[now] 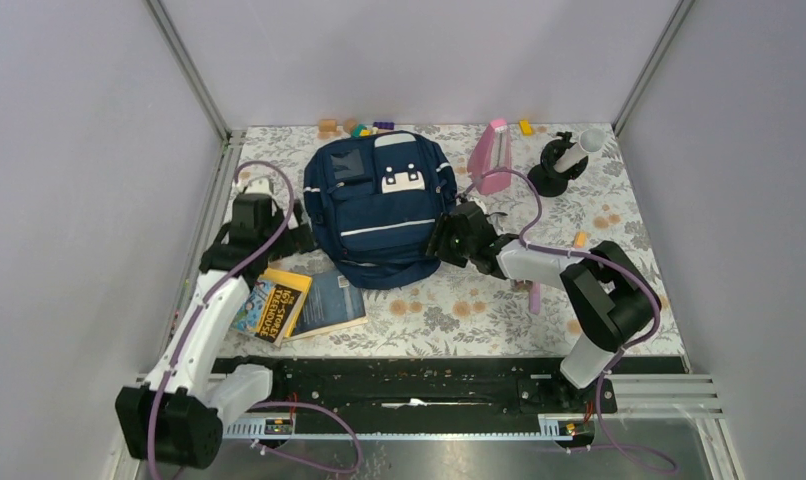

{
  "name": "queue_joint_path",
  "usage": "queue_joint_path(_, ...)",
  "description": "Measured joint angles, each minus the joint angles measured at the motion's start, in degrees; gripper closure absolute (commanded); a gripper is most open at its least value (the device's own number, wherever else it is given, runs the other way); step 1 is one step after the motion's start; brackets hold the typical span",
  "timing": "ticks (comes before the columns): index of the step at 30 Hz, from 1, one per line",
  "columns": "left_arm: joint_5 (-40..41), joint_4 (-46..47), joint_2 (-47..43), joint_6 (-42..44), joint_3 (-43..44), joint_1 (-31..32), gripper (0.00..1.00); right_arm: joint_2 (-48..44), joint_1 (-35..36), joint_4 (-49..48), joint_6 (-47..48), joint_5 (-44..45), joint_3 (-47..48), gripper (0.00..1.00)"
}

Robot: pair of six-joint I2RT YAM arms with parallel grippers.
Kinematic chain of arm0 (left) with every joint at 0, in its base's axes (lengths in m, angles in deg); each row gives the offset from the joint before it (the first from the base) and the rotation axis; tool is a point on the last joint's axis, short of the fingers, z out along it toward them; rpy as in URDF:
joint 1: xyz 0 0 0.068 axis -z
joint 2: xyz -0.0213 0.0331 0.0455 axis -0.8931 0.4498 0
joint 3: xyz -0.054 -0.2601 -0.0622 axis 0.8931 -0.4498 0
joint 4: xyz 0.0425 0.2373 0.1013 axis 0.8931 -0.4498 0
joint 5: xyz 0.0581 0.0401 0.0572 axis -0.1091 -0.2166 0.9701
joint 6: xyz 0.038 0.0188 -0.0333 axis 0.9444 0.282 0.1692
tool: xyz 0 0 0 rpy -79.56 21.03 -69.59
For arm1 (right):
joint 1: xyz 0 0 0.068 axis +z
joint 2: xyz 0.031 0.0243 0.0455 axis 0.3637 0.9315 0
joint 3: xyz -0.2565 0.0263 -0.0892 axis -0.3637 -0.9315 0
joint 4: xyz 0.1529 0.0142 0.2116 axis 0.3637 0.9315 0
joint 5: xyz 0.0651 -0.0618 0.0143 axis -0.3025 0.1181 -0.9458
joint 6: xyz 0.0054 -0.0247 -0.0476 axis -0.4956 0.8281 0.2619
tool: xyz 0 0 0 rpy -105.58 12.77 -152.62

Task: Pack the student bag
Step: Move the student bag to the center of the board.

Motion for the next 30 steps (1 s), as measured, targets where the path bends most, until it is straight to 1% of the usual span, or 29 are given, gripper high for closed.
queue_joint_path(2, 0.02, -1.31, -3.28, -0.79, -3.61, -0.17, 0.01, 0.37, 0.0, -0.17, -0.15, 0.17, 0.0, 0.42)
queue_joint_path(6, -0.13, -2.16, -10.62, -3.89, -7.37, -1.09, 0.01, 0.46, 0.0, -0.13, 0.07, 0.92, 0.04, 0.59)
queue_joint_path(7, -0.22, -2.27, -12.07, -4.76, -8.0, -1.22, 0.01, 0.46, 0.0, -0.09, 0.22, 1.18, 0.04, 0.64)
queue_joint_path(11, -0.22, -1.46, -18.43, -10.08, -13.64, -1.36, 0.01, 0.44, 0.0, 0.07, 1.33, 1.73, 0.2, 0.95)
queue_joint_path(12, -0.2, -1.95, -19.39, -11.39, -14.97, -1.36, 0.01, 0.44, -0.02, 0.15, 1.57, 1.81, 0.26, 1.0)
queue_joint_path(16, 0.0, -3.69, -20.92, -15.98, -18.8, -1.66, 0.01, -0.33, -0.07, 0.59, 2.38, 2.12, 0.5, 1.0)
queue_joint_path(19, 1.64, -5.95, -20.98, -19.02, -20.02, -1.84, 0.01, -2.6, -0.13, 1.84, 3.28, 2.6, 0.74, 1.0)
queue_joint_path(21, 4.42, -7.85, -21.22, -21.03, -20.0, -1.9, 0.01, -4.31, -0.13, 2.91, 4.13, 2.78, 1.6, 1.0)
queue_joint_path(26, 15.63, -15.13, -21.9, -29.11, -19.47, -2.03, 0.01, -7.23, -0.11, 4.42, 5.81, 2.73, 4.11, 1.0)
queue_joint_path(28, 18.49, -17.44, -21.77, -32.13, -19.47, -2.32, 0.01, -7.41, -0.13, 4.66, 6.34, 2.71, 4.66, 1.0)
queue_joint_path(30, 19.43, -18.8, -21.09, -34.32, -19.47, -3.26, 0.01, -7.41, -0.13, 4.83, 6.64, 2.67, 4.68, 1.0)
